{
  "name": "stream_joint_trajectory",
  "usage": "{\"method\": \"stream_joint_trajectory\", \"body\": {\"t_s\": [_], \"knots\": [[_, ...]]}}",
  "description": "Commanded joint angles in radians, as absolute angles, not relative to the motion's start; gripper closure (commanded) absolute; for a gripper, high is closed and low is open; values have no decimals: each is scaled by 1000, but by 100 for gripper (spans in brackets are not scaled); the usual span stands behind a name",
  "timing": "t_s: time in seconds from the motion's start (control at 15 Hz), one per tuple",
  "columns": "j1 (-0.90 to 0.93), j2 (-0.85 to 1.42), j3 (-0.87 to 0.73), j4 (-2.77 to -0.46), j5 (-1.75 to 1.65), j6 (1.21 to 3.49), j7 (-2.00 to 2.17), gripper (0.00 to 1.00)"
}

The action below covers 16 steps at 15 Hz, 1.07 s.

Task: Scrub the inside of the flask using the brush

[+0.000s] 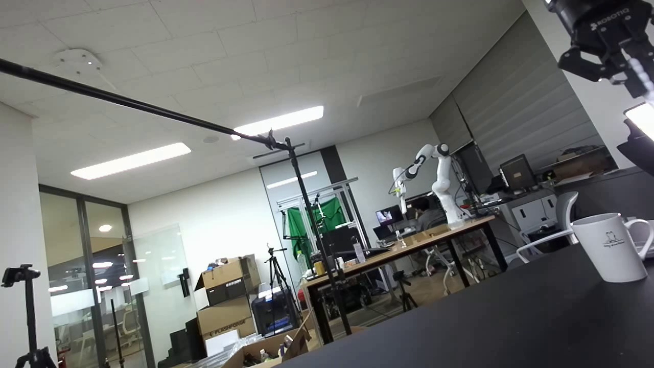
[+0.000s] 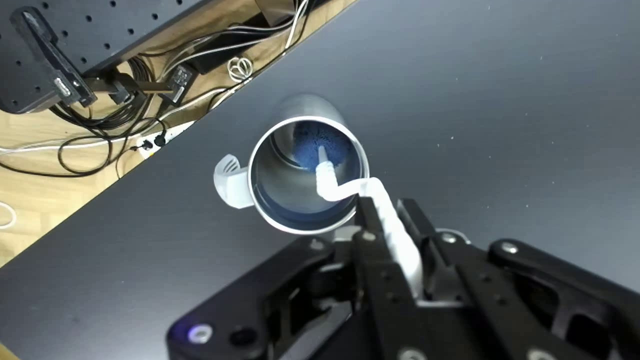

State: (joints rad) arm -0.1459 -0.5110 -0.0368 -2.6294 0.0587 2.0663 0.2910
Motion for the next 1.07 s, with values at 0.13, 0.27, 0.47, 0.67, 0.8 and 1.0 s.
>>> {"method": "stream_joint_trajectory", "body": {"t_s": [0.13,0.27,0.47,0.67,0.8,1.0], "knots": [[-129,-645,25,-2572,33,1827,316,96],[-133,-665,22,-2577,37,1827,296,96],[-145,-636,4,-2600,46,1906,281,96],[-151,-549,-21,-2623,64,2011,270,96],[-146,-486,-33,-2632,77,2059,259,96],[-130,-442,-34,-2625,86,2074,241,96]]}}
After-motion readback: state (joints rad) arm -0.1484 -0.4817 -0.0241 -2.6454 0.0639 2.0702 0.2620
